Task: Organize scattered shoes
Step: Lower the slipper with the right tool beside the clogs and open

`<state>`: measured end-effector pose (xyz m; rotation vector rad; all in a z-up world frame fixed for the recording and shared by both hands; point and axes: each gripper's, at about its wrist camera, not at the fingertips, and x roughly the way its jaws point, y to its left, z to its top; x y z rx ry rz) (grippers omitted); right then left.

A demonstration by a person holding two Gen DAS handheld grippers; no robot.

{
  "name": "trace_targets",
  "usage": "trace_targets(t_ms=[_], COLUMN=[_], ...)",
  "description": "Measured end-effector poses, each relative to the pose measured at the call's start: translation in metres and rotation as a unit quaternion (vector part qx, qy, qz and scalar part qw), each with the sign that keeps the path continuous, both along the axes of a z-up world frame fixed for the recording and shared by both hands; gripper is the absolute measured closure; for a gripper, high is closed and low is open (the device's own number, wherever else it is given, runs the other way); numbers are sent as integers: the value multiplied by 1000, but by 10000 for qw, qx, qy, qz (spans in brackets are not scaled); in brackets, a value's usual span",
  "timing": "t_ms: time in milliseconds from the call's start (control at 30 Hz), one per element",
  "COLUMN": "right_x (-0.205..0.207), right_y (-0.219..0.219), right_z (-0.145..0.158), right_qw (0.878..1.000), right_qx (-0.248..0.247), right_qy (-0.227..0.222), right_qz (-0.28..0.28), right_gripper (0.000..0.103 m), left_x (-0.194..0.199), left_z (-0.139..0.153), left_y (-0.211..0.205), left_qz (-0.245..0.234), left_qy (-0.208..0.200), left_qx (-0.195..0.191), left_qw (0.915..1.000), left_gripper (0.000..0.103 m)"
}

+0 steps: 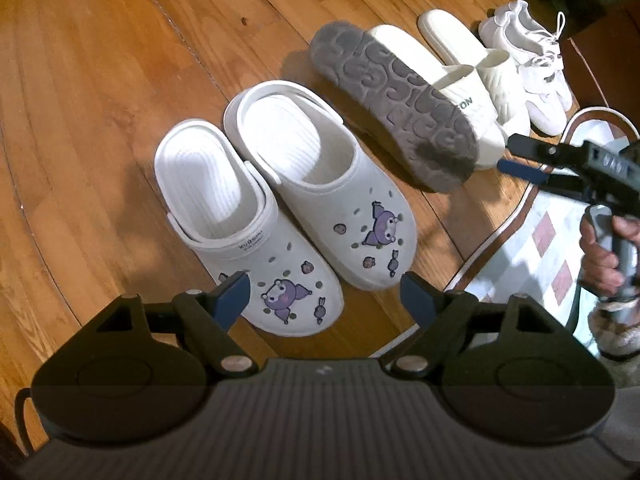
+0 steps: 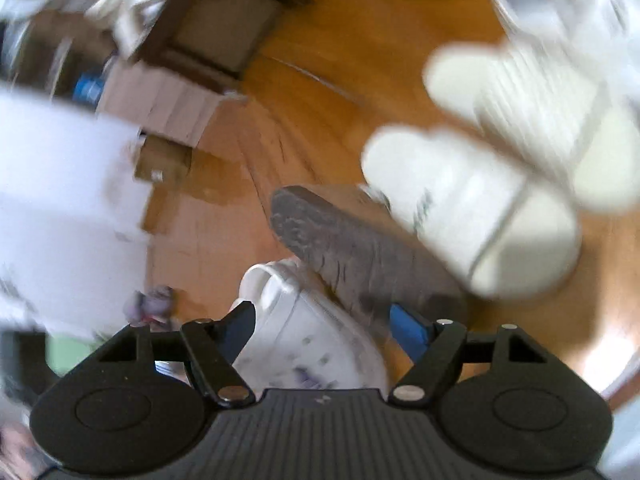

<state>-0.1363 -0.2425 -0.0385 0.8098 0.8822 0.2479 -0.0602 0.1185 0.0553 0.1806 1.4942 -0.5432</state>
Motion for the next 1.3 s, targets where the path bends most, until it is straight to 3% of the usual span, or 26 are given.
trace_targets(t_ms=[133,267,333,500,700,833,867,933,1000,1033,1100,1167,1233,1300], right_x=[14,32,41,88,129,119,116,110,105,100,95,99,99,95], right_y=[-7,3,6,22,40,48,49,50,49,44,35,34,40,52], right_z=[2,1,-2,-2,-18,-25,-26,-28,-28,-23,-13,-21,-39,-49], right_qw=[9994,9973,9960,9917,9890,9952,9942,9820,9678,9701,9898,9954,9936,9921], right_qx=[30,-636,-721,-846,-1232,-271,239,1308,1952,1945,960,25,-51,-220], right_qy=[-319,-239,-311,-525,181,261,357,576,649,517,196,306,596,609], right_qz=[113,273,432,817,800,909,989,1237,1448,1356,1029,905,961,1071], right_gripper=[24,25,30,30,31,35,37,37,37,37,33,33,33,33], left_x=[0,0,1,3,7,9,9,12,13,13,12,11,13,15], left_z=[-6,-9,-9,-9,-8,-9,-10,-12,-12,-12,-11,-12,-13,-14], left_y=[-5,-9,-10,-8,-4,-3,-2,0,-1,-1,-3,-5,-7,-8], left_qz=[-91,-153,-144,-111,-4,72,96,194,236,228,182,177,201,224], left_qy=[85,144,159,156,107,88,111,243,317,321,284,277,279,281], left_qx=[27,37,25,14,-42,39,35,-44,-168,-215,-190,-183,-194,-204], left_qw=[9999,9998,9998,9998,9999,9999,9999,9995,9991,9990,9992,9993,9992,9991], left_gripper=[17,17,17,17,17,16,16,16,16,16,16,16,16,16])
